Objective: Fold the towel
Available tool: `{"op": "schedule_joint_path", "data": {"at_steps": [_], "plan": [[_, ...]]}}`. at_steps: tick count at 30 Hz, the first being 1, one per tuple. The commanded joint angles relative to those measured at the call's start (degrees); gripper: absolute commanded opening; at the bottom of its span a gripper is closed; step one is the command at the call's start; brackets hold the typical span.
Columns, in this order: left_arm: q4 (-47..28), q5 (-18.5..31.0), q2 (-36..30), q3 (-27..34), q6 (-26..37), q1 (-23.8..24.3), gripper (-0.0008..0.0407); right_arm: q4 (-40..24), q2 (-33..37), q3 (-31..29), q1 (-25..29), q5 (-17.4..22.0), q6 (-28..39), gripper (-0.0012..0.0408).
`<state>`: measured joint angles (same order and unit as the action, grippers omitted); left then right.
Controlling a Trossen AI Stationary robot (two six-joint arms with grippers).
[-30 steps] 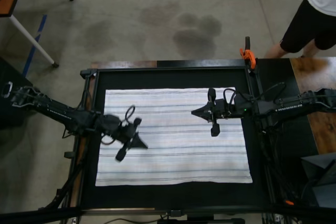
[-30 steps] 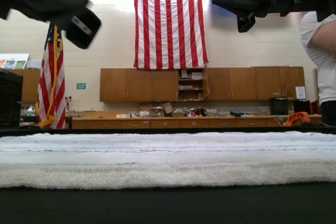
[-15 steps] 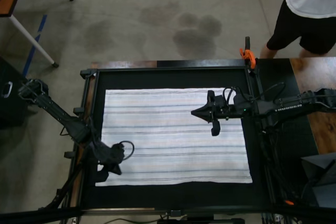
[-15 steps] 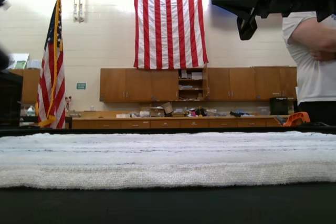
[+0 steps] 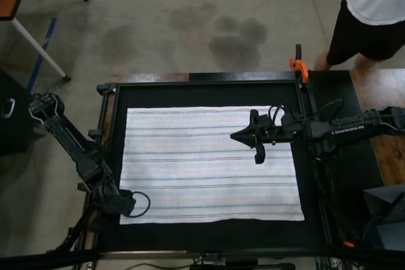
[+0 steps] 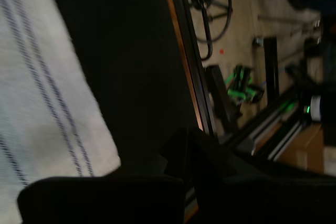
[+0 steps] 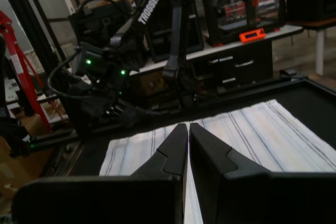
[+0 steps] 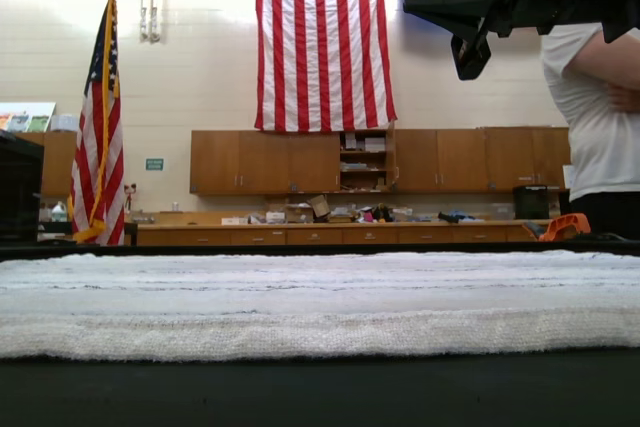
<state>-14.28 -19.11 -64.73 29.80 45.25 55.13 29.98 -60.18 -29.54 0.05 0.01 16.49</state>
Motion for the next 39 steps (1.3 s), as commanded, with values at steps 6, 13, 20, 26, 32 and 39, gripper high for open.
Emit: {"op": "schedule_joint_path", "data": {"at_steps": [6,13,20,26,32,39], "plan": [[-2.7,5.5,-4.2,0.0,-1.1,5.6,0.0000,-1.7,0.0,0.0,0.0,0.0,0.1,0.0000],[-2.6,5.8,-8.2,-0.1,-0.5,5.9,0.0000,-1.7,0.0,0.0,0.0,0.0,0.1,0.0000],[-4.9,6.1,-10.2,-0.4,-0.5,5.9,0.0004,-1.7,0.0,0.0,0.0,0.0,0.1,0.0000],[-7.3,6.3,-9.6,-0.5,-0.5,5.9,0.0053,-1.7,0.0,0.0,0.0,0.0,0.1,0.0000],[-7.2,6.3,-9.7,-0.5,-0.2,5.9,0.0123,-1.7,0.0,0.0,0.0,0.0,0.0,0.0000],[-7.2,7.2,-9.6,0.0,1.7,5.9,0.0147,-1.7,0.0,0.0,0.0,0.0,0.0,0.0000]]}}
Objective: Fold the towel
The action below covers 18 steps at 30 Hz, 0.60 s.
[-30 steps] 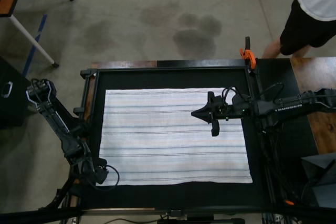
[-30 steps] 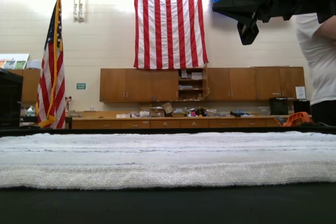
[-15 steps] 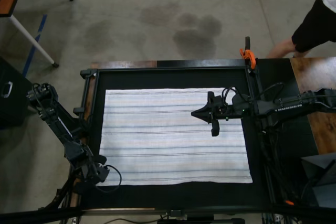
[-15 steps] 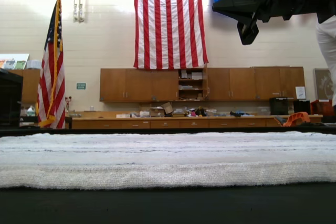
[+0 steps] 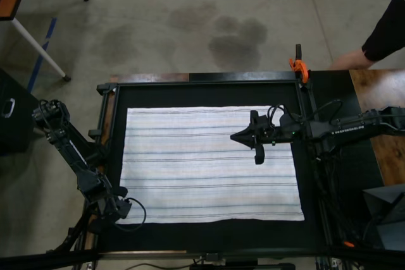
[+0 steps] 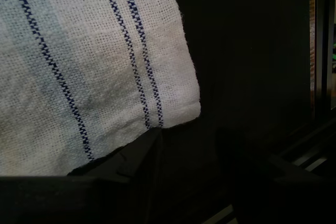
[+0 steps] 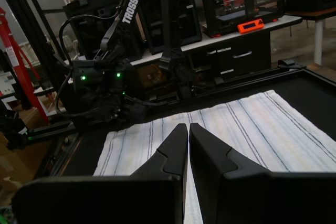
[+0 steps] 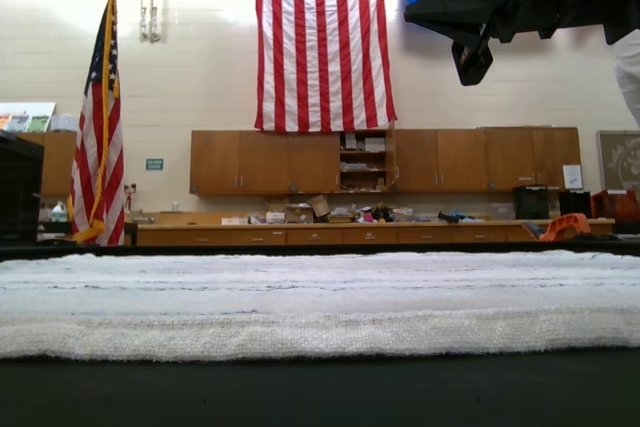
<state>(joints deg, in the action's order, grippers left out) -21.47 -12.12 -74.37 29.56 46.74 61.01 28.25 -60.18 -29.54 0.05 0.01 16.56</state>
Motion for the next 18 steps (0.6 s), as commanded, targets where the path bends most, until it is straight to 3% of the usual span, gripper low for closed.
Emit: {"op": "schedule_joint_path", "data": {"at_steps": [1,18], "plan": [[0.0,0.2,0.0,0.3,0.2,0.0,0.0147,0.0,0.0,0.0,0.0,0.0,0.0,0.0000],[-2.0,5.4,0.0,1.0,0.0,0.0,0.0147,0.0,0.0,0.0,0.0,0.0,0.0,0.0000]]}}
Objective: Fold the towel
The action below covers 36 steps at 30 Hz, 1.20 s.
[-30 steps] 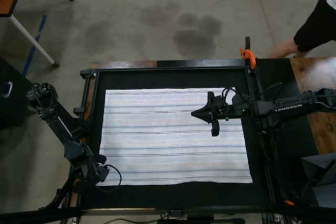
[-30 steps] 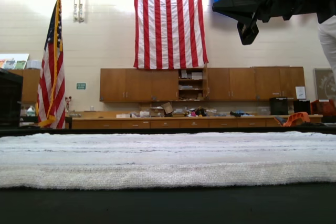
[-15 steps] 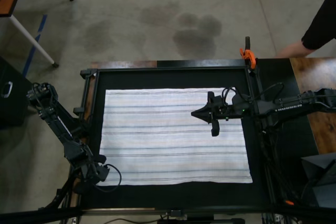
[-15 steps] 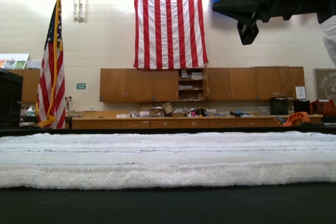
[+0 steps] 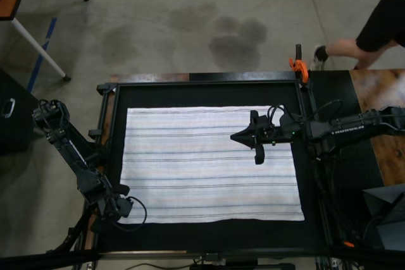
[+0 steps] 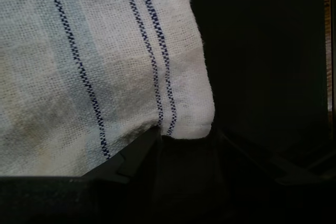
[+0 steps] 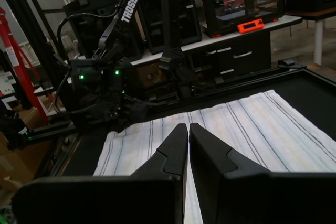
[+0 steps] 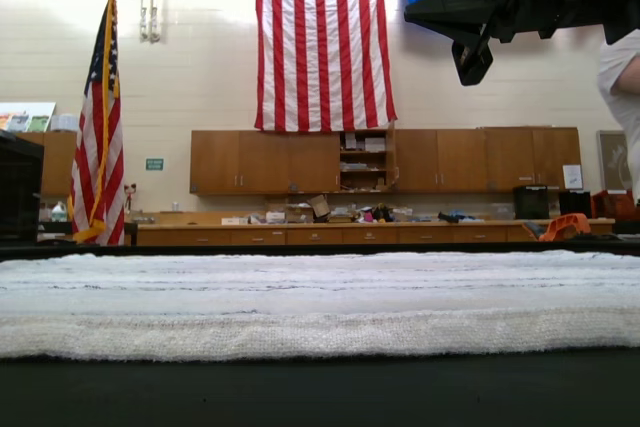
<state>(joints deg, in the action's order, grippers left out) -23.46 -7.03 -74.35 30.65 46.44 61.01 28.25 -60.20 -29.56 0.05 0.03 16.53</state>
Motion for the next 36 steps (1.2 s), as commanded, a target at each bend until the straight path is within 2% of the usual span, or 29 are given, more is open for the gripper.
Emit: {"op": "schedule_joint_path", "data": {"at_steps": [1,8,14,17,20,22,26,32,36], "plan": [[0.0,0.7,0.0,-0.1,0.8,0.0,0.0147,0.0,0.0,0.0,0.0,0.0,0.0,0.0000],[0.0,4.1,0.0,-0.1,3.8,0.0,0.0147,0.0,0.0,0.0,0.0,0.0,-0.1,0.0000],[0.0,4.7,-1.0,-0.2,4.4,0.0,0.0137,0.0,0.0,0.0,0.0,0.0,0.0,0.0000],[0.0,4.5,-2.0,-0.2,4.3,0.0,0.0090,0.0,0.0,0.0,0.0,0.0,0.0,0.0000],[0.0,4.5,-2.3,-0.2,4.3,0.0,-0.0003,0.0,0.0,0.0,0.0,0.0,0.0,0.0000],[-0.1,4.5,-1.9,-0.2,4.4,0.0,0.0006,0.0,0.0,0.0,0.0,0.0,0.0,0.0000],[-0.4,4.5,-0.1,0.2,4.4,-0.1,-0.0002,0.0,0.0,0.0,0.0,0.0,0.0,0.0000],[-0.4,4.5,3.1,4.1,6.2,-0.2,0.0000,0.0,0.0,0.0,0.0,0.0,0.0,0.0000],[-0.5,7.7,4.5,8.1,6.6,-0.7,0.0000,0.0,0.0,0.0,0.0,0.0,0.0,0.0000]]}}
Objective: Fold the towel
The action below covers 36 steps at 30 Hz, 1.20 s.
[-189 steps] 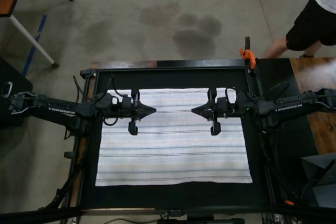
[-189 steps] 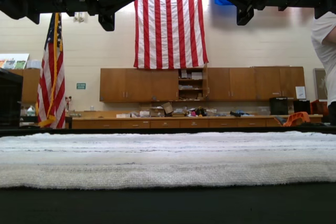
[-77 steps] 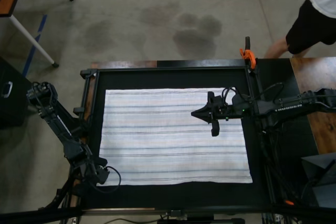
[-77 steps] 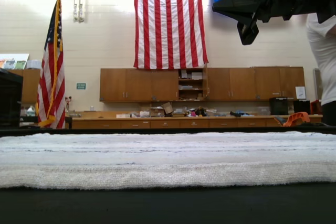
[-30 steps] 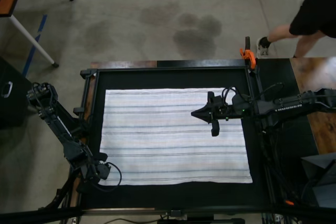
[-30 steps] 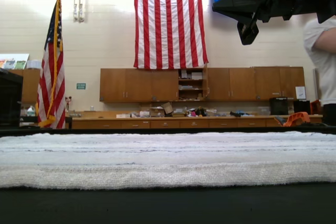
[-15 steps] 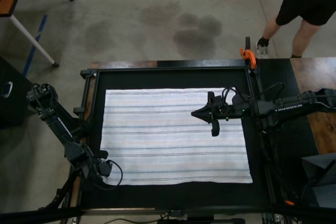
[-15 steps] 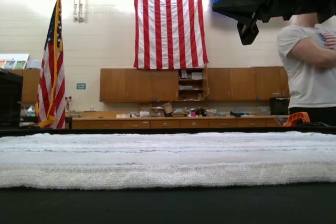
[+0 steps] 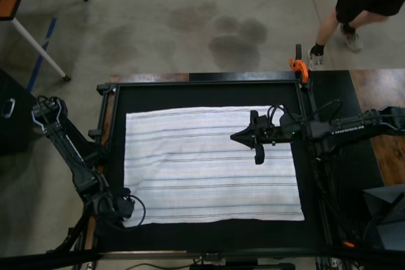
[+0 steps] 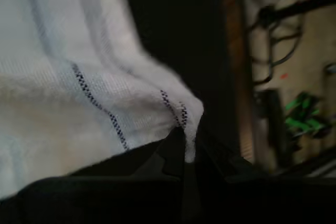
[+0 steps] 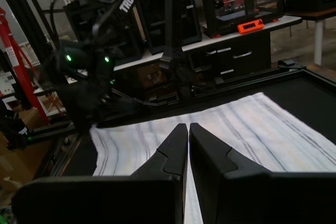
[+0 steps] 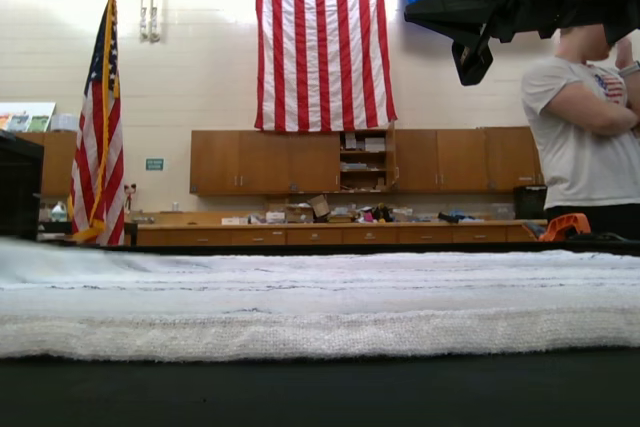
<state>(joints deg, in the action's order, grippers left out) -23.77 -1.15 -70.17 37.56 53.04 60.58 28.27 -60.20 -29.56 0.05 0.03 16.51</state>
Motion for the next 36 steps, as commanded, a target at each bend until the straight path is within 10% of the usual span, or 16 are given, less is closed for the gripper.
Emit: {"op": "schedule_joint_path", "data": {"at_steps": [1,17,36], "plan": [[-0.3,3.6,0.6,2.1,-0.2,-0.6,0.0000,0.0,0.0,0.0,0.0,0.0,0.0,0.0000],[-1.7,9.8,0.7,4.3,-7.7,-19.0,0.0000,0.0,0.0,0.0,0.0,0.0,2.6,0.0000],[26.1,9.4,-8.8,4.3,-22.9,-33.5,0.0000,0.5,0.0,0.0,0.0,0.0,2.6,0.0000]]}}
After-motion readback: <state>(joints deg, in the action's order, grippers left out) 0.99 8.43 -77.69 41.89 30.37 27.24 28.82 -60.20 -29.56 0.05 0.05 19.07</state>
